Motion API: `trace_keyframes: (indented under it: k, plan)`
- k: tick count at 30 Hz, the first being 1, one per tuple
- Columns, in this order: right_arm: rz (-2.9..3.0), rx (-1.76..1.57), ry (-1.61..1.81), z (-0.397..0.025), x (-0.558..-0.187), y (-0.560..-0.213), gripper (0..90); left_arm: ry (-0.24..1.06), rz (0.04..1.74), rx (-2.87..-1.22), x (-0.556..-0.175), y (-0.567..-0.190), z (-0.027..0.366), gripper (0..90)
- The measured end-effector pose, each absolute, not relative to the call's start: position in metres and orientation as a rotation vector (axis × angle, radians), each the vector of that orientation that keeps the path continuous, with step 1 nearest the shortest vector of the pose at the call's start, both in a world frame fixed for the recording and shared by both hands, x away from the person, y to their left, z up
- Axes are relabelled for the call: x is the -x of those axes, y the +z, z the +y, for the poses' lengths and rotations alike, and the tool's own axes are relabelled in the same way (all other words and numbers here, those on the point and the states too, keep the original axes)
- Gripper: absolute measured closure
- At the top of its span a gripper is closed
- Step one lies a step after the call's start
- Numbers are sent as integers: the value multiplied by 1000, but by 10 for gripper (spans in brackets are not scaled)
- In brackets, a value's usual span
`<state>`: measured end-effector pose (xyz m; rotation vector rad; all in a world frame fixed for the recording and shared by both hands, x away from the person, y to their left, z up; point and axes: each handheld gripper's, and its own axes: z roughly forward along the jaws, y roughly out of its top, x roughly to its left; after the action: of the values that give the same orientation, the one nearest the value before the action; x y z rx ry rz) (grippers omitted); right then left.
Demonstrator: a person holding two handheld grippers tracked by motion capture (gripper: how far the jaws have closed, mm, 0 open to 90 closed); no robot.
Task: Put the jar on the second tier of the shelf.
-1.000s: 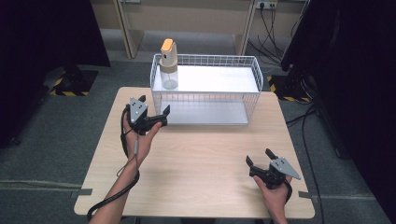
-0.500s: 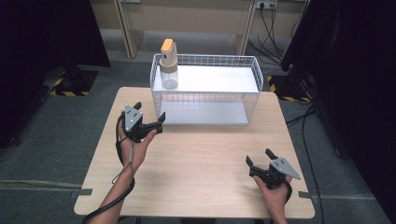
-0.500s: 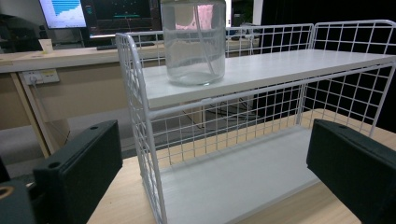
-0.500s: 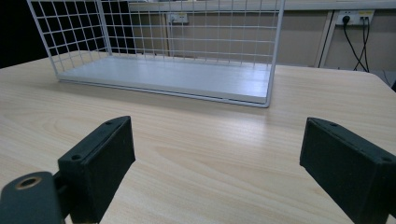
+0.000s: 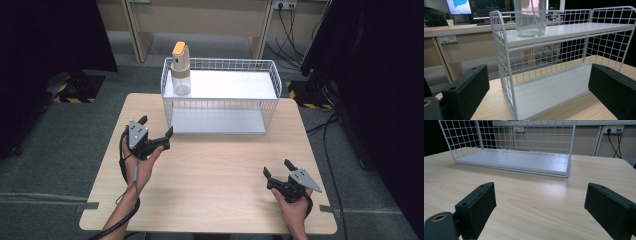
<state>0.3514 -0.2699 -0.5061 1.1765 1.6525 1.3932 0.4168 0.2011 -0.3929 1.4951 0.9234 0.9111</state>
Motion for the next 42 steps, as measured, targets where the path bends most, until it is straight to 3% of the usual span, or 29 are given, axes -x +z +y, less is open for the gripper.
trace_keyframes:
  k: [42]
  plan:
    - [1651,-1173,1390,-269,-351,-506,103,856,993,-1542,-371,-453,226,26]
